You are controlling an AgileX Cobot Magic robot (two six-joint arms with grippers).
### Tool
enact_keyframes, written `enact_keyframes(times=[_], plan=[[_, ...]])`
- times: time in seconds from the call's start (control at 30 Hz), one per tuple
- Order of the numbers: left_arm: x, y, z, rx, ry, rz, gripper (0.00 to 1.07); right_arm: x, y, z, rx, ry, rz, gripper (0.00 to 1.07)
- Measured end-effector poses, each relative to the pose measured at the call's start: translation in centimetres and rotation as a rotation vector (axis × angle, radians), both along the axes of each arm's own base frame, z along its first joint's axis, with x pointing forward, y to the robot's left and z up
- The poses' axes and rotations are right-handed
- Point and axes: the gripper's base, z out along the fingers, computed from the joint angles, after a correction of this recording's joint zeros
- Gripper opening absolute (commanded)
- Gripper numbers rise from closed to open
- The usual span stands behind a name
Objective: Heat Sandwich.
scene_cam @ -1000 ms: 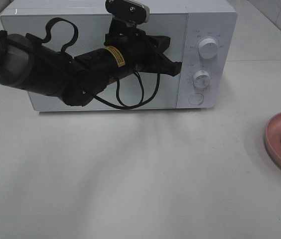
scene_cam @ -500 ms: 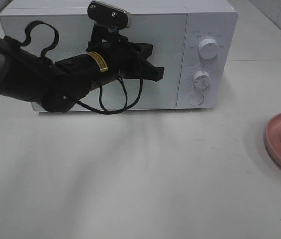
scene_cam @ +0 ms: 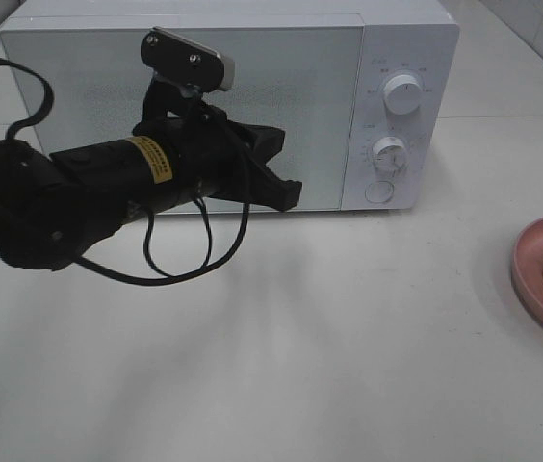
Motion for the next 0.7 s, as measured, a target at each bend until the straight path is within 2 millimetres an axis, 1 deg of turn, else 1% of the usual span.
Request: enact_keyframes(times=[0.03, 0.07, 0.1, 0.13, 0.2, 0.23, 0.27, 0.3, 0.4, 0.43, 0.53, 0.63, 0.7], plan=[[-0.3, 0.3, 0.2, 0.011, 0.011, 0.002, 0.06, 0.0, 0.0, 0.0, 0.000, 0.000, 0.000, 0.76], [-0.8, 0.8, 0.5, 0.040, 0.052, 0.016, 0.12, 0.0, 0.0, 0.0, 0.000, 0.000, 0.000, 0.76], [-1.0, 1.1, 0.8, 0.056, 0.077, 0.025, 0.34, 0.0, 0.0, 0.0, 0.000, 0.000, 0.000, 0.76], [-1.0, 1.1, 0.8, 0.056, 0.077, 0.025, 0.34, 0.0, 0.0, 0.0, 0.000, 0.000, 0.000, 0.76], [-1.3, 1.6, 1.1, 0.088, 0.133, 0.044, 0.63, 0.0, 0.0, 0.0, 0.000, 0.000, 0.000, 0.76], [-1.7, 2.0, 1.6, 0.116, 0.183, 0.059, 0.92, 0.0, 0.0, 0.0, 0.000, 0.000, 0.000, 0.76], [-1.7, 2.0, 1.6, 0.116, 0.183, 0.059, 0.92, 0.0, 0.0, 0.0, 0.000, 0.000, 0.000, 0.76], [-1.9, 2.3, 1.7, 0.135, 0.211, 0.064, 1.05, 0.0, 0.0, 0.0, 0.000, 0.000, 0.000, 0.76], [-2.9, 3.1, 2.6, 0.203, 0.281, 0.066, 1.04, 0.0, 0.0, 0.0, 0.000, 0.000, 0.000, 0.76], [-2.9, 3.1, 2.6, 0.203, 0.281, 0.066, 1.04, 0.0, 0.0, 0.0, 0.000, 0.000, 0.000, 0.76], [-3.8, 4.0, 3.6, 0.276, 0.309, 0.051, 1.04, 0.0, 0.0, 0.0, 0.000, 0.000, 0.000, 0.76], [-4.3, 4.5, 4.1, 0.318, 0.328, 0.047, 1.04, 0.0, 0.0, 0.0, 0.000, 0.000, 0.000, 0.76], [-5.1, 5.3, 4.6, 0.363, 0.392, 0.062, 1.04, 0.0, 0.0, 0.0, 0.000, 0.000, 0.000, 0.76]])
